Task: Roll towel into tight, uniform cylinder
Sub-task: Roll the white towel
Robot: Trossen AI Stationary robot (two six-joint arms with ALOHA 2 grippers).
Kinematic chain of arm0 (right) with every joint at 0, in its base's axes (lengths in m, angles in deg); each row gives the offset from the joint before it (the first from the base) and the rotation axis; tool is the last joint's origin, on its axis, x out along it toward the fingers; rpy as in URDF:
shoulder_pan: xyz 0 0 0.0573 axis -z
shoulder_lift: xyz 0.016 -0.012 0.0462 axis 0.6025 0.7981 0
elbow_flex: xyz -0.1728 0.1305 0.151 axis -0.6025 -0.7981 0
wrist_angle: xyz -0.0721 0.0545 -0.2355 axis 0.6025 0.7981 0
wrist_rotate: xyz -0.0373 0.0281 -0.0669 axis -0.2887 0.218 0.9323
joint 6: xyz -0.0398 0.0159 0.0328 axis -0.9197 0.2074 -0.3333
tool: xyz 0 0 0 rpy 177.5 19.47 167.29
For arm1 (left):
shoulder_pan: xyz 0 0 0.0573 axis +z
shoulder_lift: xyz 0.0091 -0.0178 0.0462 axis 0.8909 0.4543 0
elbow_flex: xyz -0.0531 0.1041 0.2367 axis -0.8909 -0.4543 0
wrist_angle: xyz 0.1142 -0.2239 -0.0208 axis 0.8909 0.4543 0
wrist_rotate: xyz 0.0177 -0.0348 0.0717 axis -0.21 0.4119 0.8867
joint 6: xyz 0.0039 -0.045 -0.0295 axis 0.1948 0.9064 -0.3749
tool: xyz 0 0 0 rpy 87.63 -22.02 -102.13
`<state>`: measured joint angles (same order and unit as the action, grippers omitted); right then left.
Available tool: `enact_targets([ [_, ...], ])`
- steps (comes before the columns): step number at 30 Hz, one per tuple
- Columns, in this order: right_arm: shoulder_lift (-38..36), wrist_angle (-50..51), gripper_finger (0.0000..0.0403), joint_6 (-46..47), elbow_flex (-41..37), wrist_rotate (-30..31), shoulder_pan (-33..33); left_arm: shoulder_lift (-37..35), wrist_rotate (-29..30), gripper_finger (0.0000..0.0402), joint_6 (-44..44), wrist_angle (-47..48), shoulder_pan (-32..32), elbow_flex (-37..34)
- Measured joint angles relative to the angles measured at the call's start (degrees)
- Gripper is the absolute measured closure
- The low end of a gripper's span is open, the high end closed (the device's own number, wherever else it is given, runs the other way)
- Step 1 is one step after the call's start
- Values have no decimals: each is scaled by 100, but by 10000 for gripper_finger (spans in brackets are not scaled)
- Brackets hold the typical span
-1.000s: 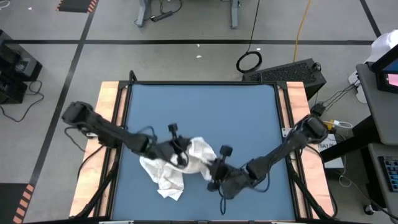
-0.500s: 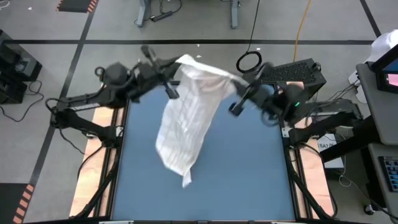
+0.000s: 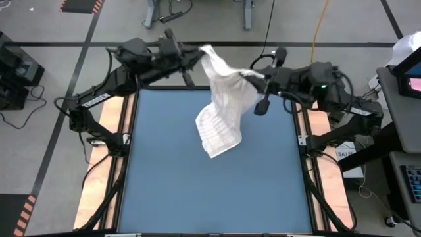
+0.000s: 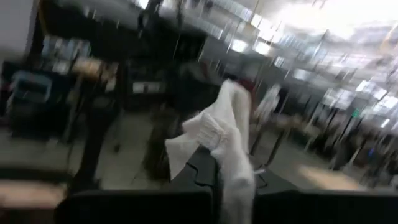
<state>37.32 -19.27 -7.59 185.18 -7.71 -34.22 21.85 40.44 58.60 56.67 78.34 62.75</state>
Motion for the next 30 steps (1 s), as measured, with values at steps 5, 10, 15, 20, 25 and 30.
enact_targets([
  [5,-85,1071,399,468,19,0,-99,-286,-85,398,171,1374,-260,0],
  [10,-198,2104,399,866,14,-31,-379,-401,-98,398,250,2692,-693,-11],
  [15,-199,1790,399,949,-351,-30,-513,-470,-86,397,381,2961,-956,-109],
  [20,-116,845,399,267,-1279,124,-362,-422,614,397,-70,2997,-869,-466],
  [25,-162,187,399,-351,-2039,288,203,-398,637,397,-522,2969,-432,-788],
  [30,-155,-54,399,-742,-2353,192,973,-367,629,397,-672,2978,-149,-1055],
])
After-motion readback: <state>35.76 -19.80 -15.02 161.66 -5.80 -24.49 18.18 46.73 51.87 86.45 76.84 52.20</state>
